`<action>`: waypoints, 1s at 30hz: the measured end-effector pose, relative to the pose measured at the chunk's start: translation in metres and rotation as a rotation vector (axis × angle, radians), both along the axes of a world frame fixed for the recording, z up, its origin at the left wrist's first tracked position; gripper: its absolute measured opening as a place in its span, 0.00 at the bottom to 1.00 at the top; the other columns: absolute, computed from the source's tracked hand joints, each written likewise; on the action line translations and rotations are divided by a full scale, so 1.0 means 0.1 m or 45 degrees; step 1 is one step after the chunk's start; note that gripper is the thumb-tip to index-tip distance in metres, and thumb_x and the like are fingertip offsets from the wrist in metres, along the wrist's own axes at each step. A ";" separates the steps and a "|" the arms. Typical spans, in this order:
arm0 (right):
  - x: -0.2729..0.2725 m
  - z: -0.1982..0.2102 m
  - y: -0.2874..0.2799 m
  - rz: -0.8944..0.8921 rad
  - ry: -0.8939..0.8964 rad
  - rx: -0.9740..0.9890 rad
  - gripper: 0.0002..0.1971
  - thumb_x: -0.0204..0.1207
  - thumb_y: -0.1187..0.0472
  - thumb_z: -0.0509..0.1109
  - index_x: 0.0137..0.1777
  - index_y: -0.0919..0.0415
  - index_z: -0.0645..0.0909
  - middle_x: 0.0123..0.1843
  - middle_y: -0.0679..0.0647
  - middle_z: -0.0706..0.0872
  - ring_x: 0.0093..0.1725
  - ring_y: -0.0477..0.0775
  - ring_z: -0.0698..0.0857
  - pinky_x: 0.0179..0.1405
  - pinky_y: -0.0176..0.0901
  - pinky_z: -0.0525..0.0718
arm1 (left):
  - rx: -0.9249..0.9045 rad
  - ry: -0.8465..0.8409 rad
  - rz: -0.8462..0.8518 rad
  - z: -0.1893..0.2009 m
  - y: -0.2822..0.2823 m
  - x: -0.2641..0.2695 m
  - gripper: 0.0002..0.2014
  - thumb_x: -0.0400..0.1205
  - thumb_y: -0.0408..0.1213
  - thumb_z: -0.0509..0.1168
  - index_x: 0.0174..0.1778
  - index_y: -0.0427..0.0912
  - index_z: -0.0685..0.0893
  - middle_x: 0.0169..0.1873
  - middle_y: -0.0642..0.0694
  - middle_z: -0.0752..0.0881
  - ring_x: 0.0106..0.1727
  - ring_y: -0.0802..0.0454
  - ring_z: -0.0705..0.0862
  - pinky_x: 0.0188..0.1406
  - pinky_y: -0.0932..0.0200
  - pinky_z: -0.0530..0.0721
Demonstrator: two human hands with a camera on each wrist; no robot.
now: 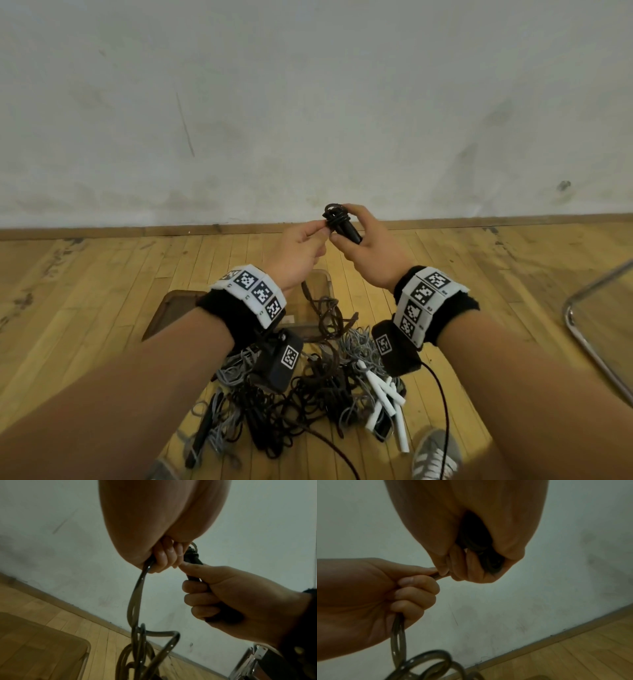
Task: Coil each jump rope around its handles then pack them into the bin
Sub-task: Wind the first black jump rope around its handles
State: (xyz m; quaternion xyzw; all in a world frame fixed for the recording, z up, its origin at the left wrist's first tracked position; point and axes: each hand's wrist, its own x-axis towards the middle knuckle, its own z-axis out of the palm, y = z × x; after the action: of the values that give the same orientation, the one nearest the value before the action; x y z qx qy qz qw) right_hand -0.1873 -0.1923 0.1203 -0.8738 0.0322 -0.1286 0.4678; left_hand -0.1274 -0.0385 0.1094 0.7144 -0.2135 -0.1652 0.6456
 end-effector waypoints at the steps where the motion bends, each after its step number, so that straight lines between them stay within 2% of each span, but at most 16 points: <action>1: 0.01 -0.01 0.02 -0.027 0.014 0.009 0.23 0.85 0.54 0.70 0.77 0.44 0.70 0.44 0.46 0.83 0.29 0.42 0.78 0.31 0.37 0.74 | 0.026 -0.005 0.012 -0.01 0.00 0.00 0.14 0.93 0.37 0.57 0.65 0.51 0.87 0.22 0.57 0.68 0.22 0.64 0.67 0.23 0.68 0.65; 4: 0.00 0.00 0.06 -0.036 0.128 0.202 0.23 0.85 0.57 0.71 0.77 0.48 0.71 0.41 0.50 0.82 0.23 0.38 0.77 0.23 0.33 0.73 | 0.091 -0.038 -0.027 0.01 0.03 0.00 0.15 0.93 0.34 0.56 0.63 0.49 0.88 0.21 0.59 0.68 0.22 0.62 0.67 0.23 0.68 0.65; 7: -0.01 0.00 0.09 -0.063 0.306 0.385 0.25 0.83 0.62 0.71 0.78 0.48 0.71 0.35 0.54 0.81 0.20 0.44 0.74 0.19 0.38 0.72 | 0.290 -0.189 0.001 0.05 0.06 -0.05 0.13 0.92 0.37 0.58 0.58 0.50 0.90 0.23 0.57 0.73 0.24 0.61 0.71 0.26 0.65 0.68; 9: -0.01 0.01 0.13 -0.099 0.370 0.382 0.28 0.82 0.66 0.71 0.79 0.48 0.71 0.35 0.55 0.81 0.22 0.47 0.74 0.20 0.41 0.72 | 0.450 -0.282 0.033 0.07 0.05 -0.10 0.11 0.90 0.36 0.61 0.54 0.46 0.89 0.34 0.49 0.85 0.35 0.53 0.81 0.36 0.60 0.77; 10: -0.01 0.01 0.14 -0.103 0.380 0.323 0.28 0.82 0.66 0.71 0.79 0.48 0.71 0.35 0.54 0.82 0.23 0.48 0.75 0.20 0.40 0.73 | 0.498 -0.319 0.041 0.06 0.04 -0.09 0.11 0.90 0.36 0.62 0.59 0.41 0.89 0.44 0.43 0.89 0.44 0.47 0.85 0.44 0.56 0.82; 11: -0.02 0.02 0.15 -0.099 0.376 0.218 0.27 0.83 0.64 0.71 0.79 0.48 0.70 0.37 0.53 0.82 0.24 0.48 0.76 0.19 0.38 0.74 | 0.486 -0.286 0.078 0.07 0.02 -0.10 0.14 0.91 0.40 0.61 0.62 0.36 0.88 0.48 0.39 0.90 0.46 0.44 0.87 0.46 0.55 0.83; 13: -0.03 0.04 0.18 -0.099 0.336 -0.042 0.25 0.84 0.61 0.69 0.80 0.48 0.70 0.42 0.49 0.83 0.27 0.47 0.78 0.18 0.32 0.73 | 0.384 -0.130 0.205 0.10 0.00 -0.14 0.29 0.89 0.56 0.59 0.53 0.30 0.91 0.34 0.40 0.86 0.27 0.51 0.82 0.30 0.63 0.76; 15: -0.03 0.04 0.23 -0.125 0.278 -0.268 0.24 0.86 0.59 0.67 0.80 0.50 0.69 0.45 0.49 0.84 0.29 0.46 0.79 0.20 0.32 0.71 | 0.368 -0.126 0.303 0.11 -0.03 -0.14 0.36 0.86 0.63 0.60 0.43 0.26 0.89 0.24 0.45 0.79 0.17 0.57 0.72 0.23 0.63 0.70; 17: -0.04 0.02 0.31 -0.164 0.226 -0.475 0.22 0.87 0.57 0.64 0.80 0.54 0.68 0.42 0.49 0.84 0.30 0.48 0.79 0.24 0.39 0.70 | 0.370 -0.136 0.338 0.11 -0.05 -0.13 0.37 0.83 0.65 0.63 0.35 0.27 0.86 0.25 0.42 0.78 0.21 0.52 0.72 0.28 0.59 0.72; 19: -0.03 0.01 0.37 -0.219 0.195 -0.631 0.21 0.89 0.56 0.62 0.79 0.58 0.66 0.38 0.49 0.81 0.31 0.53 0.79 0.24 0.45 0.69 | 0.358 -0.147 0.375 0.15 -0.06 -0.12 0.33 0.83 0.64 0.65 0.29 0.35 0.80 0.25 0.41 0.77 0.26 0.49 0.74 0.33 0.55 0.73; 21: -0.03 0.02 0.40 -0.239 0.155 -0.684 0.25 0.87 0.53 0.64 0.79 0.59 0.64 0.39 0.51 0.83 0.32 0.55 0.80 0.23 0.46 0.68 | 0.333 -0.122 0.392 0.20 -0.05 -0.11 0.32 0.85 0.61 0.65 0.24 0.37 0.78 0.19 0.47 0.74 0.21 0.52 0.73 0.31 0.56 0.72; 22: -0.02 0.02 0.41 -0.224 0.137 -0.673 0.28 0.85 0.50 0.66 0.80 0.59 0.64 0.42 0.52 0.85 0.34 0.55 0.81 0.24 0.45 0.69 | 0.304 -0.107 0.391 0.23 -0.04 -0.10 0.32 0.86 0.59 0.65 0.25 0.34 0.80 0.17 0.49 0.72 0.19 0.54 0.71 0.30 0.56 0.71; 24: -0.02 0.06 0.39 -0.167 0.146 -0.575 0.33 0.82 0.47 0.70 0.82 0.57 0.63 0.50 0.53 0.88 0.40 0.54 0.85 0.31 0.47 0.79 | 0.245 -0.076 0.379 0.25 -0.01 -0.08 0.31 0.87 0.56 0.64 0.30 0.31 0.83 0.17 0.50 0.70 0.20 0.53 0.70 0.31 0.55 0.70; 27: -0.06 0.13 0.29 -0.019 0.208 -0.162 0.39 0.77 0.50 0.78 0.84 0.55 0.65 0.56 0.52 0.87 0.50 0.55 0.90 0.54 0.53 0.90 | 0.204 -0.010 0.343 0.24 0.04 -0.08 0.28 0.89 0.53 0.63 0.26 0.40 0.77 0.19 0.49 0.71 0.21 0.53 0.70 0.31 0.55 0.70; 28: -0.08 0.15 0.26 0.029 0.234 0.015 0.39 0.76 0.52 0.80 0.84 0.54 0.66 0.57 0.54 0.88 0.48 0.56 0.92 0.54 0.54 0.91 | 0.175 0.015 0.318 0.22 0.04 -0.07 0.27 0.89 0.53 0.63 0.27 0.39 0.78 0.19 0.50 0.71 0.21 0.53 0.70 0.33 0.55 0.70; 30: -0.14 0.17 0.22 0.107 0.320 0.388 0.34 0.78 0.58 0.80 0.82 0.52 0.69 0.54 0.60 0.92 0.45 0.60 0.94 0.47 0.51 0.93 | 0.131 0.016 0.267 0.17 0.04 -0.06 0.30 0.88 0.54 0.62 0.37 0.27 0.85 0.19 0.45 0.76 0.23 0.52 0.74 0.36 0.51 0.74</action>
State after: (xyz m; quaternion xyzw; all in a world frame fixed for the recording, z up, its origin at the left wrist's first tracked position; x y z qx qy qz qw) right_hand -0.2011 -0.1701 0.1375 -0.8026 0.0730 0.0077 0.5920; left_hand -0.1339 -0.0344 0.1263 0.7640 -0.1249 -0.1121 0.6230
